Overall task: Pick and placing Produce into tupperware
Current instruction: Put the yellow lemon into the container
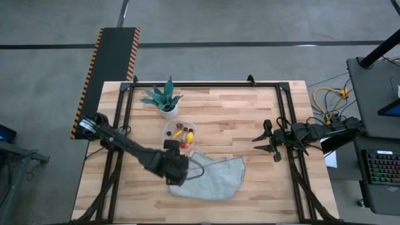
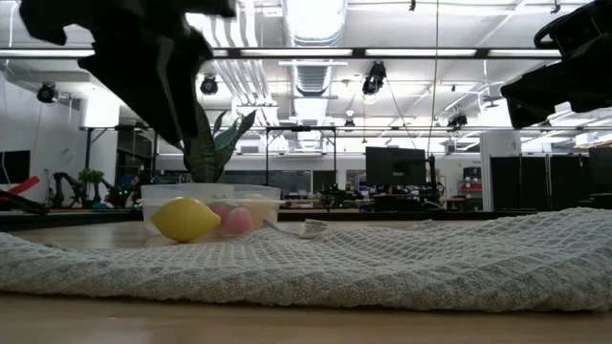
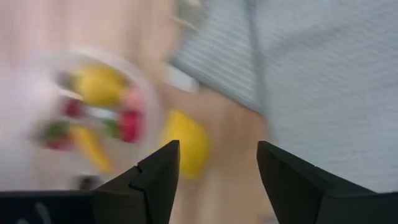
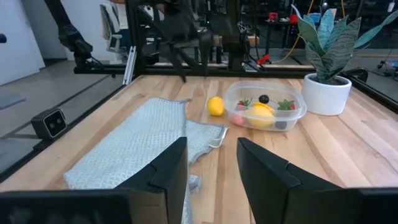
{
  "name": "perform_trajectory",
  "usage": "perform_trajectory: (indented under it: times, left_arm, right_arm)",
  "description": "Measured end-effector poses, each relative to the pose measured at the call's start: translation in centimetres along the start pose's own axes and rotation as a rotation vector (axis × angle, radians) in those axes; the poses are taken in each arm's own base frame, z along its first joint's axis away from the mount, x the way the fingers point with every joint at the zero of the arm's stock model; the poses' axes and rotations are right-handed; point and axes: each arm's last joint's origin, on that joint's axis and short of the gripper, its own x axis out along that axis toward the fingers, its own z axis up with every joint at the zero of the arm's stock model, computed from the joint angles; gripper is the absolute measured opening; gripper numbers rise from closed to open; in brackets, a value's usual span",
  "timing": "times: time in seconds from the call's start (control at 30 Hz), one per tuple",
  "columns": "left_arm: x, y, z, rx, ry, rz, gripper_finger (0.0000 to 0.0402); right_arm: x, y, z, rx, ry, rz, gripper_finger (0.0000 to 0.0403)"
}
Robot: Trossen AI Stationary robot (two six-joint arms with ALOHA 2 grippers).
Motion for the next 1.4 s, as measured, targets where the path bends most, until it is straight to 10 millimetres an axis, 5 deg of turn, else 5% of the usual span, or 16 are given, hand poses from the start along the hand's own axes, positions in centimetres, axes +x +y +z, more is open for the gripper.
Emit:
perform_trajectory:
  times: [0.2,0.7,1.0,1.4]
  left_arm:
    - [-1.0,-0.9,-0.5,0.124,-0.026,0.072,0.0199]
    - [0.1,0.5,0.1,-0.11,-0.044,0.093,0.0201]
    - [1.4,0.6,-0.9,-0.115,0.073,-0.017,0.0283]
    - [3.4,0.1,-1.0,-0.159,0.118,-0.025,0.029]
  right_arm:
    - [0.0,0.0,0.0,0.025,0.0,0.0,0.0128]
    - [0.0,0.0,0.0,0.018,0.0,-0.009,0.0129]
    - [0.0,0.0,0.0,0.017,0.0,-0.009,0.0136]
    - [0.0,0.0,0.0,0.017,-0.001,-0.008,0.0137]
